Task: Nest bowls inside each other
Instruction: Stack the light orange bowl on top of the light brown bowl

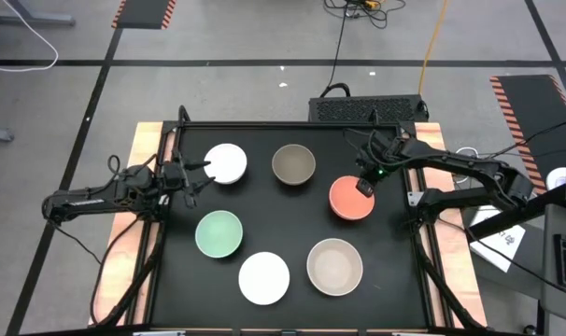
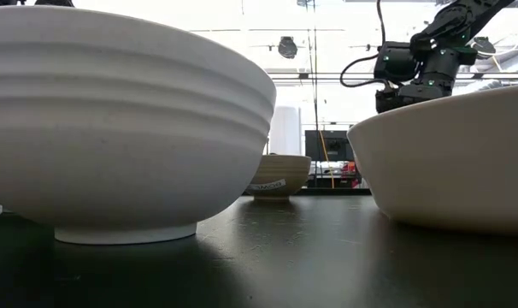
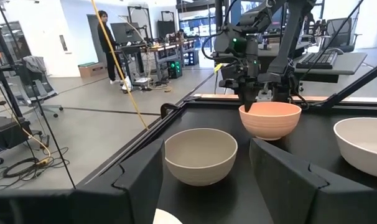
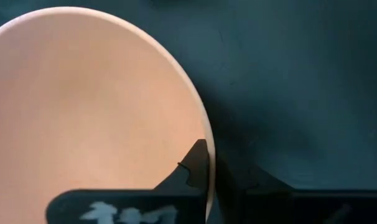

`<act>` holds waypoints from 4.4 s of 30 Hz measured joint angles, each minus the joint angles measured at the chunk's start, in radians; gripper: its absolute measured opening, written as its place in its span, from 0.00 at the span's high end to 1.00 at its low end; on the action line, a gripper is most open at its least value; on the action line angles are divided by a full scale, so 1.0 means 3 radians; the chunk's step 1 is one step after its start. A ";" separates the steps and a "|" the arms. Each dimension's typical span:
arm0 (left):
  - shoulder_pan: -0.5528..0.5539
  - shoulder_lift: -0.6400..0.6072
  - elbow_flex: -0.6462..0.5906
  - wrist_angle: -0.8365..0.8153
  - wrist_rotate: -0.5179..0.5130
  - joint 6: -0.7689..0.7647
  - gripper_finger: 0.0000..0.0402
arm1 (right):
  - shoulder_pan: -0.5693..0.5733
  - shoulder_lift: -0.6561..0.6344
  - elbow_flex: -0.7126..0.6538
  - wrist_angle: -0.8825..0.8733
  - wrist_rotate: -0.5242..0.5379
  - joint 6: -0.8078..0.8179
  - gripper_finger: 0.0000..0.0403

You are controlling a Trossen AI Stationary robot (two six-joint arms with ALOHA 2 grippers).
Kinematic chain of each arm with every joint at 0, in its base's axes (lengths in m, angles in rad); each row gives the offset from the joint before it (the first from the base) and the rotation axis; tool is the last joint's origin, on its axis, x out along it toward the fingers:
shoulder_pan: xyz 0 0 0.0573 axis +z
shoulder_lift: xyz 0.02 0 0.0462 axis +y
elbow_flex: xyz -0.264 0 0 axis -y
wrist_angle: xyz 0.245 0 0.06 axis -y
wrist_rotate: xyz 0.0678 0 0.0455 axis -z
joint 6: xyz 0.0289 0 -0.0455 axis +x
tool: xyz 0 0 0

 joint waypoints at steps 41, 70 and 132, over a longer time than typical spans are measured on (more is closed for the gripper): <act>0.0001 0.0001 0.0000 -0.0064 -0.0001 0.0008 0.40 | -0.0027 0.2109 0.3218 -0.0687 -0.0055 -0.1216 1.00; 0.0001 0.0001 0.0000 -0.0082 0.0000 0.0034 0.40 | 0.0158 0.2668 0.3508 -0.0866 -0.0058 -0.1457 1.00; 0.0000 0.0001 0.0000 -0.0255 0.0008 -0.0090 0.40 | 0.0451 0.2726 0.3063 -0.0818 0.0196 -0.1308 1.00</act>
